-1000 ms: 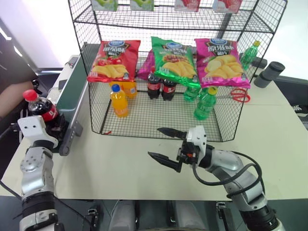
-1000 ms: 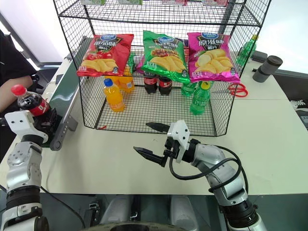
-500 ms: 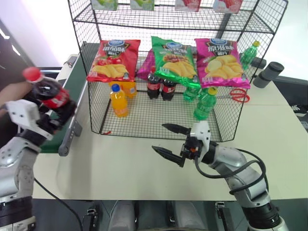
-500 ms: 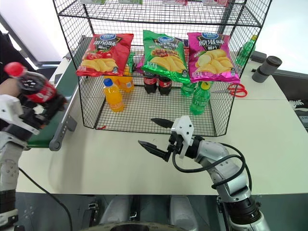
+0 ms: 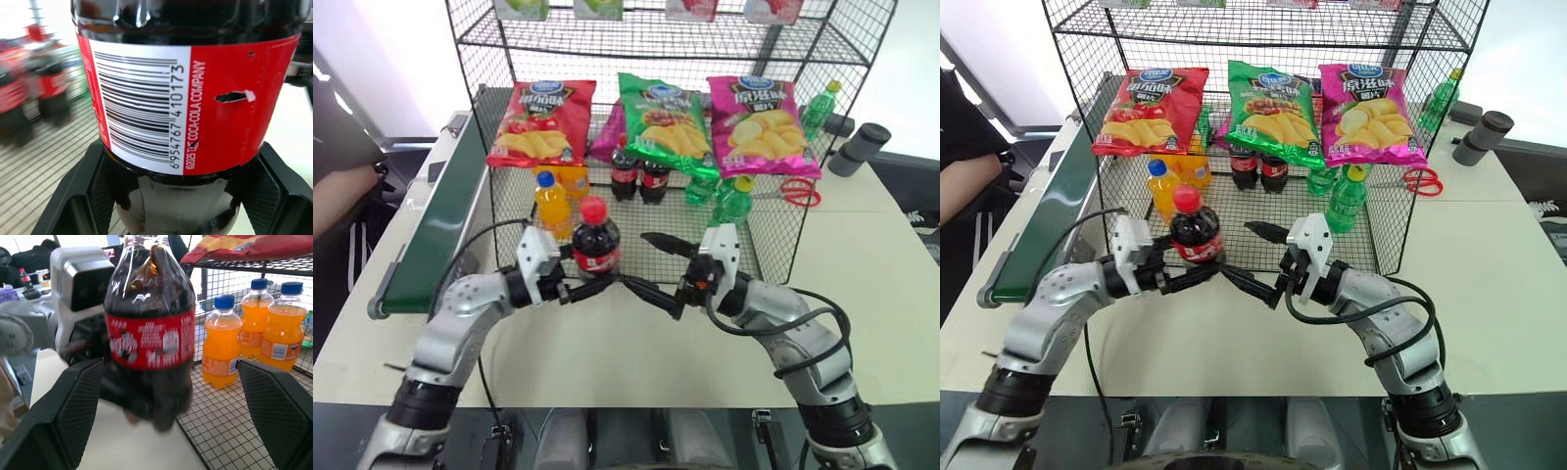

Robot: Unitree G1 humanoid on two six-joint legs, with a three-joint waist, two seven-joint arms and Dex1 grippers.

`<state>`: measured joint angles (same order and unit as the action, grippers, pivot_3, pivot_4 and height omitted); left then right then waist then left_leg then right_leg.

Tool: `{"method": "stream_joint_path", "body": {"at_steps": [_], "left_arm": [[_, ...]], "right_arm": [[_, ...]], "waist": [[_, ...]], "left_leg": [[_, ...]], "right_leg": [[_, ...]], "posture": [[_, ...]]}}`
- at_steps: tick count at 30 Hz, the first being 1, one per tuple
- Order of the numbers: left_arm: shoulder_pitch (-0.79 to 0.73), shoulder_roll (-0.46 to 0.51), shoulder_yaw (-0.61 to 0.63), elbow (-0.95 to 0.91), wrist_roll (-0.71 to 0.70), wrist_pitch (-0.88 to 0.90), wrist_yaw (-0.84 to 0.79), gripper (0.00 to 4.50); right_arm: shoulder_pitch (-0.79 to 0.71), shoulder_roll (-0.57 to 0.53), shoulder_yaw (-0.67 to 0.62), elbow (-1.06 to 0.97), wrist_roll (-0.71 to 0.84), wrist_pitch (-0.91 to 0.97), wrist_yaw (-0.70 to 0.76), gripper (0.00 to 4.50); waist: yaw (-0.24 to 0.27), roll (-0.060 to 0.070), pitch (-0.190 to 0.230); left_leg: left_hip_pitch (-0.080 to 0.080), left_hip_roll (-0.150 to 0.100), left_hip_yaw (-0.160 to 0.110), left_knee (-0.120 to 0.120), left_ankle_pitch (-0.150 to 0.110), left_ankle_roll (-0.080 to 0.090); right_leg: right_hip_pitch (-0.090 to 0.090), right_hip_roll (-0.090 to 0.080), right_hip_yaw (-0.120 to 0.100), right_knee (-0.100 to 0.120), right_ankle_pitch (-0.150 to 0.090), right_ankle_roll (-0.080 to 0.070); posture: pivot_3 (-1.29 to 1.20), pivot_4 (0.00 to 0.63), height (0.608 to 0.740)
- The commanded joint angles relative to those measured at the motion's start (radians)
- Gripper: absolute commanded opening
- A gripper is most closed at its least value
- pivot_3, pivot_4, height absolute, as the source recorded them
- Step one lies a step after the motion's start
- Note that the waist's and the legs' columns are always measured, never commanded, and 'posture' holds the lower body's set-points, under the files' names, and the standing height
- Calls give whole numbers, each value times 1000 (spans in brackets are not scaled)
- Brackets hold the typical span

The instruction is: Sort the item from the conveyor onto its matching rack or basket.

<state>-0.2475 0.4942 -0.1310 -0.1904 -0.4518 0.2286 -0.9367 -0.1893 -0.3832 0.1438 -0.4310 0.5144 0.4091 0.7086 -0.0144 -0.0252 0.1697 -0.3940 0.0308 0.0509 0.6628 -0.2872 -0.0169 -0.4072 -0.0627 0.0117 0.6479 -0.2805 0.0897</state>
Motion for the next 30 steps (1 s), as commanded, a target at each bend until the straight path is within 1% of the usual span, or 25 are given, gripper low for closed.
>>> {"method": "stream_joint_path", "body": {"at_steps": [1, 5, 11, 14, 15, 16, 17, 19, 20, 21, 24, 30], "left_arm": [[-55, -30, -34, -1, 11, -48, -50, 2890], [-80, -42, -64, 19, 31, -61, -93, 2890], [-93, -53, -66, 30, 46, -62, -110, 2890], [-93, -55, -77, 28, 65, -66, -107, 2890], [-93, -56, -76, 26, 57, -51, -109, 2890], [-91, -57, -73, 24, 47, -35, -110, 2890], [-91, -59, -70, 23, 41, -27, -110, 2890], [-88, -59, -66, 23, 42, -13, -102, 3926], [-87, -59, -64, 24, 46, -13, -99, 4273], [-81, -56, -62, 32, 74, -37, -84, 4468], [-44, -33, -24, 55, 98, -51, -54, 4468], [82, 7, 127, 95, 70, -54, 28, 4468]], "right_arm": [[0, 9, -2, -46, 1, -6, -14, 4500], [13, 9, -6, -53, 2, -10, -26, 4500], [29, 7, -7, -60, 22, -3, -15, 4500], [29, 8, -5, -59, 25, -3, -13, 3656], [28, 8, -4, -57, 21, -5, -13, 3144], [26, 7, -3, -55, 16, -8, -14, 2927], [24, 8, -3, -53, 14, -11, -14, 2927], [18, 10, -2, -45, 8, -15, -14, 2918], [16, 11, -2, -41, 5, -17, -15, 2918], [12, 15, -5, -34, 1, -23, -18, 2918], [-8, 38, -29, 2, -17, -51, -47, 2918], [-50, 88, -71, 160, -107, -164, -113, 2918]], "waist": [[0, 0, 0], [0, 0, 0], [2, 0, 0], [2, 0, 0], [2, 0, 0], [1, 0, 0], [1, 0, 0], [2, 0, 0], [2, 0, 0], [2, 0, 0], [0, 0, 0], [-1, 0, 0]], "left_leg": [[0, 0, 0, 0, 0, 0], [0, 0, 0, 1, 0, 0], [0, 1, 0, 1, 0, 0], [0, 1, -1, 1, 0, 0], [0, 1, -1, 2, 0, 0], [0, 1, 0, 2, 0, 0], [0, 1, 0, 2, 0, 0], [0, 1, -1, 2, 0, 0], [0, 1, -1, 2, 0, 0], [0, 1, -1, 2, 0, 0], [0, 1, -1, 2, 0, 0], [1, 2, -1, 2, 0, 0]], "right_leg": [[0, 0, 0, 0, 0, 0], [0, 2, 0, 1, 0, 1], [0, 6, 0, 1, 0, 1], [0, 6, 0, 1, 0, 1], [0, 6, 0, 1, 0, 1], [0, 6, 0, 1, 0, 1], [0, 6, 0, 1, 0, 1], [0, 7, 0, 1, 0, 1], [0, 7, 0, 1, 0, 1], [0, 7, 0, 1, 0, 1], [0, 7, 0, 1, 0, 1], [0, 7, 0, 2, 0, 1]], "posture": [[0, 150, 740], [0, 150, 740], [0, 150, 740], [0, 150, 740], [0, 150, 740], [0, 150, 740], [0, 150, 740], [0, 150, 740], [0, 150, 740], [0, 150, 740], [0, 150, 740], [0, 150, 740]]}}
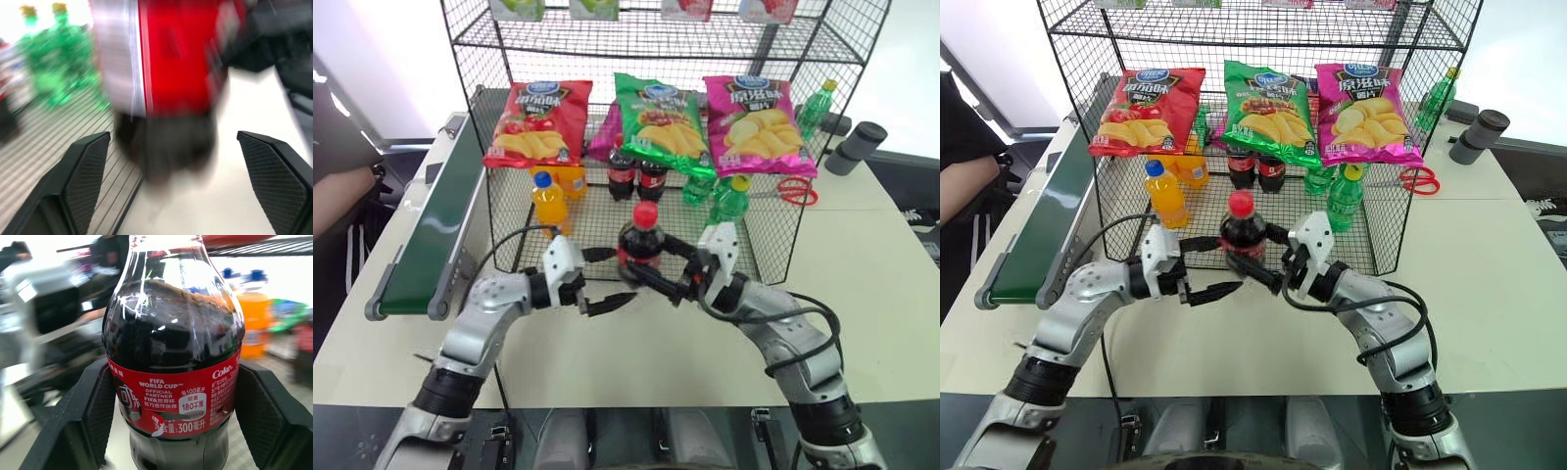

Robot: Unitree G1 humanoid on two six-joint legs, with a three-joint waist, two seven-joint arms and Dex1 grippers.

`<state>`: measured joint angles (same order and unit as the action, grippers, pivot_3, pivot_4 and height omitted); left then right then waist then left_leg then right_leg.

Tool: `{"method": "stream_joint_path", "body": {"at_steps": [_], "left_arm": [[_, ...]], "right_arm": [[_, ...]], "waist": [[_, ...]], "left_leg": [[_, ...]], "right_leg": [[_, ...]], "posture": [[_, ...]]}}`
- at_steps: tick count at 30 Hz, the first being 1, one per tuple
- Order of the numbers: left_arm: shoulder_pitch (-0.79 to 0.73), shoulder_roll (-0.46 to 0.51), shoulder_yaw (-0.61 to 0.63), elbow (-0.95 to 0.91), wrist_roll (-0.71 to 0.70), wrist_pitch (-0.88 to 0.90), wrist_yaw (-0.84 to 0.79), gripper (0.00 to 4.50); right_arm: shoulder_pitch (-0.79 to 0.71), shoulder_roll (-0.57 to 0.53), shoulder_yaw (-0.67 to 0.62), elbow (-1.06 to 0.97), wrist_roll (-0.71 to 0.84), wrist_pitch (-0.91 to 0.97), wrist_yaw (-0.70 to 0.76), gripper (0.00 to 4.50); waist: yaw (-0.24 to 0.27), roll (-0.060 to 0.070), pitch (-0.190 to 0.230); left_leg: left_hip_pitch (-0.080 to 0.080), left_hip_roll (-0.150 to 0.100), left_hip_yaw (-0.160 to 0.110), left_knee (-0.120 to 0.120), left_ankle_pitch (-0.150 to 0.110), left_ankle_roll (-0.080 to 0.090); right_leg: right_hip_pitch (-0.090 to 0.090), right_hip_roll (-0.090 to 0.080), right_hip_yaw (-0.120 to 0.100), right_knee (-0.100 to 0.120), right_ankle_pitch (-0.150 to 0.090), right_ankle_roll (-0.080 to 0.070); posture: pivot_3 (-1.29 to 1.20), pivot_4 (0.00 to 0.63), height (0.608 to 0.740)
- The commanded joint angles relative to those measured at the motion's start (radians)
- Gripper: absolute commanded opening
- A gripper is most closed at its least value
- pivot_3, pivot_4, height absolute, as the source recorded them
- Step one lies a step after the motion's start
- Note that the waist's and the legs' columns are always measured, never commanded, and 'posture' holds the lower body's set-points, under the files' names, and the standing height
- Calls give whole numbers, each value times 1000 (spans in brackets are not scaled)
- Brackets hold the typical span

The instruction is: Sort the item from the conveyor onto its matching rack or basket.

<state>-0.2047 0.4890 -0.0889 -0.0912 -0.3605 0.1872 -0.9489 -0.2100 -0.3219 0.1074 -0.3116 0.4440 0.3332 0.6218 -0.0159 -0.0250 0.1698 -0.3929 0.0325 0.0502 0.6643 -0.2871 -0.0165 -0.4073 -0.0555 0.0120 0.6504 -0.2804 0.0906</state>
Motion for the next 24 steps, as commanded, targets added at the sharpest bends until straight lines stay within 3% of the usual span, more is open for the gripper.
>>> {"method": "stream_joint_path", "body": {"at_steps": [1, 10, 24], "left_arm": [[57, 13, 108, -4, -31, -9, 53, 4468], [147, -22, 263, -95, -85, 16, 203, 4468], [169, -23, 242, -145, -76, 23, 207, 4468]], "right_arm": [[-36, 35, -36, 72, -52, -107, -35, 2918], [-192, 179, -45, 521, -225, -391, -145, 2918], [-475, 296, -106, 1127, -295, -683, -214, 2918]], "waist": [[1, 0, 0], [-4, 0, 0], [-7, 1, 1]], "left_leg": [[0, 0, 0, 0, 0, 0], [0, -1, 1, 0, 0, 0], [0, -1, 2, -1, 0, -1]], "right_leg": [[0, 0, 0, 0, 0, 0], [0, -4, 1, 1, 0, 0], [-1, -6, 1, 1, 0, 0]], "posture": [[0, 150, 740], [0, 150, 740], [0, 150, 740]]}}
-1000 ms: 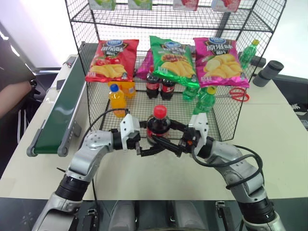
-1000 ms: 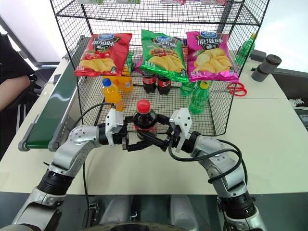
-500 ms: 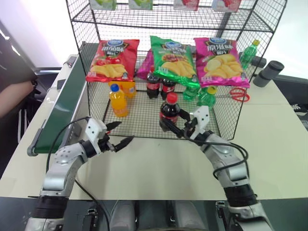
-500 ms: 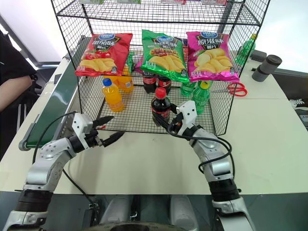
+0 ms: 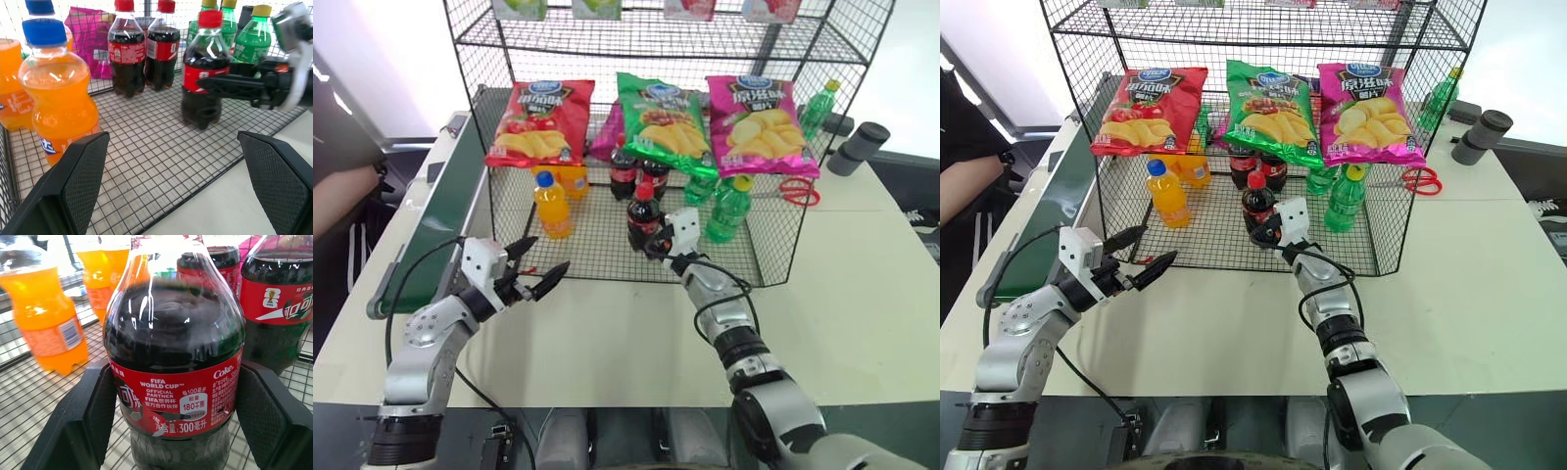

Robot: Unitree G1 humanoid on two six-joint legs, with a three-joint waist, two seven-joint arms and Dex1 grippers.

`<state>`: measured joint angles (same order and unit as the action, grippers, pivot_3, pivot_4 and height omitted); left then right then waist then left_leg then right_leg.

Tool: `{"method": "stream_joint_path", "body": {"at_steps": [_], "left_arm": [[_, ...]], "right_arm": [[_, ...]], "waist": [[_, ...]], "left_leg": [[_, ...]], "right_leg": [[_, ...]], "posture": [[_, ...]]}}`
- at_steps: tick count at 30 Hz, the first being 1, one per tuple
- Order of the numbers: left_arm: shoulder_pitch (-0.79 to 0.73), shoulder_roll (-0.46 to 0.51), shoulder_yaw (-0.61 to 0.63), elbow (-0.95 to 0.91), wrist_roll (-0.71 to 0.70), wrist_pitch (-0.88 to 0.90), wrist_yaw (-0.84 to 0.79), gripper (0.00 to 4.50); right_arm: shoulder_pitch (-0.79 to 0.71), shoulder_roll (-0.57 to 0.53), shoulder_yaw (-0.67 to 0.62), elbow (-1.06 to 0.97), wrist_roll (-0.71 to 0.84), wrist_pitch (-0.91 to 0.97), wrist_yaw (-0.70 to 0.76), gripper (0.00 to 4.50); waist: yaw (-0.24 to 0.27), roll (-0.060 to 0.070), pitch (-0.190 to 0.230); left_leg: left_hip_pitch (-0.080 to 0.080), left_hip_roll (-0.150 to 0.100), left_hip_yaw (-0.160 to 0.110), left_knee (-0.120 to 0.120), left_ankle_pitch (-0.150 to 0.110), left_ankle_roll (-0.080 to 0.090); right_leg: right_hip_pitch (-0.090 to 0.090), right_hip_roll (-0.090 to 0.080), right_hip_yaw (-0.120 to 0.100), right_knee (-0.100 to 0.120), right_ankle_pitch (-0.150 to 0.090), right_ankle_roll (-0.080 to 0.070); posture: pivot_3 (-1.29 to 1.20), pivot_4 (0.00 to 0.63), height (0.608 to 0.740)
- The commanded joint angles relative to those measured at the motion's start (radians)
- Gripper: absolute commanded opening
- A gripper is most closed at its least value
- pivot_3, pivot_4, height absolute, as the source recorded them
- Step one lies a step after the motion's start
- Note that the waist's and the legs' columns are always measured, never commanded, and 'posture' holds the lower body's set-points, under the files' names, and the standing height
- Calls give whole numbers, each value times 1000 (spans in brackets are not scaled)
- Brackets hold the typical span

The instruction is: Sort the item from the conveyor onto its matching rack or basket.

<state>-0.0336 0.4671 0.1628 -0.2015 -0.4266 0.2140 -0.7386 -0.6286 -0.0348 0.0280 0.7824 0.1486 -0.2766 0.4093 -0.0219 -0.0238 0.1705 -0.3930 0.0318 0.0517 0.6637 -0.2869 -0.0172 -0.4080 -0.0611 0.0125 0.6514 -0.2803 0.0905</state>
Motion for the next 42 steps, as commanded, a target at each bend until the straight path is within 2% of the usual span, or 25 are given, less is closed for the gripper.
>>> {"method": "stream_joint_path", "body": {"at_steps": [1, 6, 9, 10, 18, 24, 28, 35, 42], "left_arm": [[-4, -2, -16, -35, -9, -4, -4, 4468], [-14, -5, -36, -33, -7, -6, -2, 4468], [-18, -5, -39, -32, -7, -3, -4, 4500], [-20, -5, -39, -31, -8, 0, -4, 4500], [-30, 8, -35, -34, 3, 24, 10, 4500], [-41, 38, -25, -20, 9, 67, 18, 4500], [-40, 71, 3, 13, 20, 44, 9, 4500], [-16, 110, 38, 62, 22, 16, -11, 4500], [19, 131, 65, 101, 19, -15, -39, 4500]], "right_arm": [[-69, 12, -30, 60, -1, -84, 0, 2918], [-100, 21, -48, 133, 2, -106, 21, 2918], [-99, 23, -54, 136, 4, -109, 35, 4421], [-93, 21, -55, 126, 3, -115, 39, 4472], [43, -49, -32, -73, -18, -147, 98, 4472], [261, -196, -25, -432, 43, 9, 229, 4472], [423, -359, -87, -717, 179, 222, 328, 4472], [630, -567, -250, -959, 318, 399, 402, 4472], [704, -618, -318, -1055, 373, 472, 416, 4472]], "waist": [[-1, 0, 0], [-11, 0, 0], [-22, 0, 0], [-24, 0, 0], [-21, 1, 0], [-20, 1, 0], [-19, 2, 0], [-17, 3, 0], [-16, 3, 0]], "left_leg": [[0, 0, 0, 0, 0, 0], [0, 0, 0, 0, 0, 0], [0, 0, 0, 0, 0, 0], [0, 0, 0, 0, 0, 0], [0, 0, 0, -1, 0, 0], [0, 0, -1, -1, 0, 0], [0, 0, -1, -1, 0, 0], [2, 0, -1, -2, 0, 0], [1, 0, -1, -2, 0, 0]], "right_leg": [[0, 0, 0, 0, 0, 0], [0, 0, 0, 0, 0, 0], [0, -1, 0, 0, 0, 0], [0, -1, 0, 0, 0, 0], [0, -2, 0, 0, 0, 0], [0, -2, 0, 0, 0, 0], [1, -3, 0, -1, 0, 0], [1, -3, 0, -1, 0, -1], [2, -3, 1, -2, -2, -4]], "posture": [[0, 150, 740], [0, 150, 740], [0, 150, 740], [0, 150, 740], [0, 150, 740], [0, 150, 740], [0, 150, 740], [0, 150, 740], [0, 150, 740]]}}
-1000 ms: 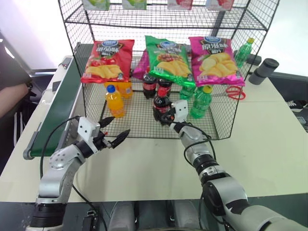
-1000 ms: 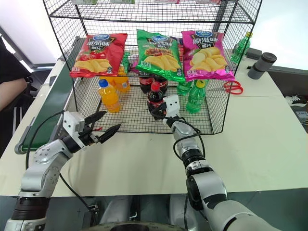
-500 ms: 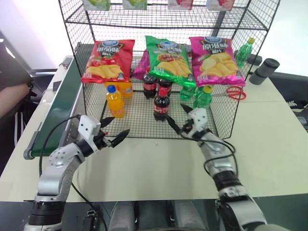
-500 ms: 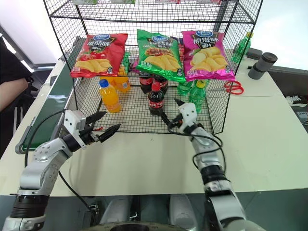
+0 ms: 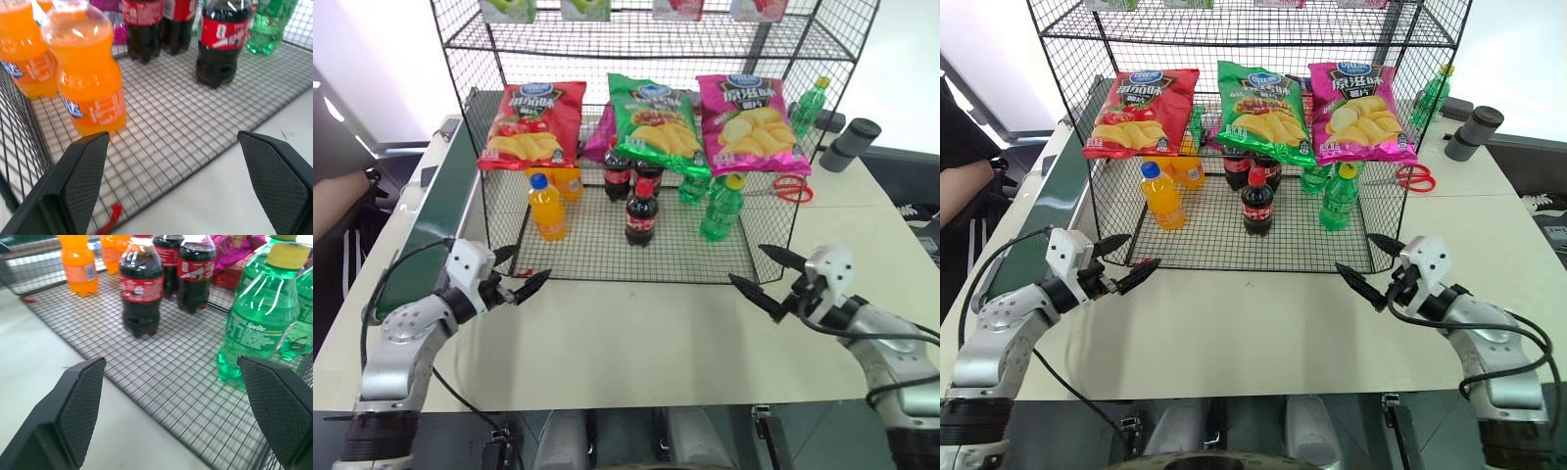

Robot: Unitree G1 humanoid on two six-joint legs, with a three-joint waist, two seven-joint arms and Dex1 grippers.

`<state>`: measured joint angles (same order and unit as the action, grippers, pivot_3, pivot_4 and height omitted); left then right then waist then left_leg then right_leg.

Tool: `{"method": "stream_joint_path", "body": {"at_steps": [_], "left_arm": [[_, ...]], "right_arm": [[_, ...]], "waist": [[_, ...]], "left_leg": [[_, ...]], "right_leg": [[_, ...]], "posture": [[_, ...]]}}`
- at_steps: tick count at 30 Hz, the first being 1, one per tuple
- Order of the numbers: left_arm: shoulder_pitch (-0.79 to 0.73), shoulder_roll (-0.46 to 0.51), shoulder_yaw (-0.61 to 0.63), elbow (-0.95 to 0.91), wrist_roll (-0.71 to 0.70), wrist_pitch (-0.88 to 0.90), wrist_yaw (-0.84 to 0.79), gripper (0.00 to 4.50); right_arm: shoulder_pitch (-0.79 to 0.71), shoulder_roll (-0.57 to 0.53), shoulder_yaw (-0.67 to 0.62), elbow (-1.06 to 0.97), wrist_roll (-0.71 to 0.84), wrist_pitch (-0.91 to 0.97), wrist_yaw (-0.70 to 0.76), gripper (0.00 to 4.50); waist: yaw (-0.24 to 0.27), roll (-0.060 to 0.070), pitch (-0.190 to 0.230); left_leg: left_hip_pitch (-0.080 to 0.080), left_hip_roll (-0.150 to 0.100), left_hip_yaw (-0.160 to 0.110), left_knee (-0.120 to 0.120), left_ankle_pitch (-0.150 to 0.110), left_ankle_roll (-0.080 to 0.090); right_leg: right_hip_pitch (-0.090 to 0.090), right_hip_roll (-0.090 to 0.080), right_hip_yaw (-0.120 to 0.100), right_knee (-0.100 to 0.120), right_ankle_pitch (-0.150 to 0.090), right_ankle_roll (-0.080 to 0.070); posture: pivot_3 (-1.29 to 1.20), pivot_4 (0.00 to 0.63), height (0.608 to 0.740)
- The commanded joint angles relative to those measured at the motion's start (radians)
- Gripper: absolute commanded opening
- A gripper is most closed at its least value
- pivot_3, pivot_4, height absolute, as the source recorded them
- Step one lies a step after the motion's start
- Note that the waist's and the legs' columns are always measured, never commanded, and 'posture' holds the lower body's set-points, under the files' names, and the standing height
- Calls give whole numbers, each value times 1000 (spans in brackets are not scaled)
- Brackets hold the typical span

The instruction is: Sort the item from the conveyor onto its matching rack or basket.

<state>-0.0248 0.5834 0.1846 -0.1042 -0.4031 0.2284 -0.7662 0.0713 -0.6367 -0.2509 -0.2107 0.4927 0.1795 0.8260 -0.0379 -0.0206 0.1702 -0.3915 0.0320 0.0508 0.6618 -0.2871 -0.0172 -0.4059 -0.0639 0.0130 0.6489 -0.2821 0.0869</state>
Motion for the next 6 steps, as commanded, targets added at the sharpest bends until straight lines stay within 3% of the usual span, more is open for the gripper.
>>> {"method": "stream_joint_path", "body": {"at_steps": [1, 6], "left_arm": [[13, 16, 46, 7, -4, -33, -13, 4500], [31, 19, 59, 14, 1, -47, -18, 4500]], "right_arm": [[8, -16, -42, -67, 29, 20, -2, 4472], [7, -10, -36, -73, 14, 23, -8, 4472]], "waist": [[0, 0, 0], [7, 0, 0]], "left_leg": [[0, 0, 0, 0, 0, 0], [0, 0, 0, 0, 0, 0]], "right_leg": [[0, 0, 0, 0, 0, 0], [0, 0, 0, -1, 0, 0]], "posture": [[0, 150, 740], [0, 150, 740]]}}
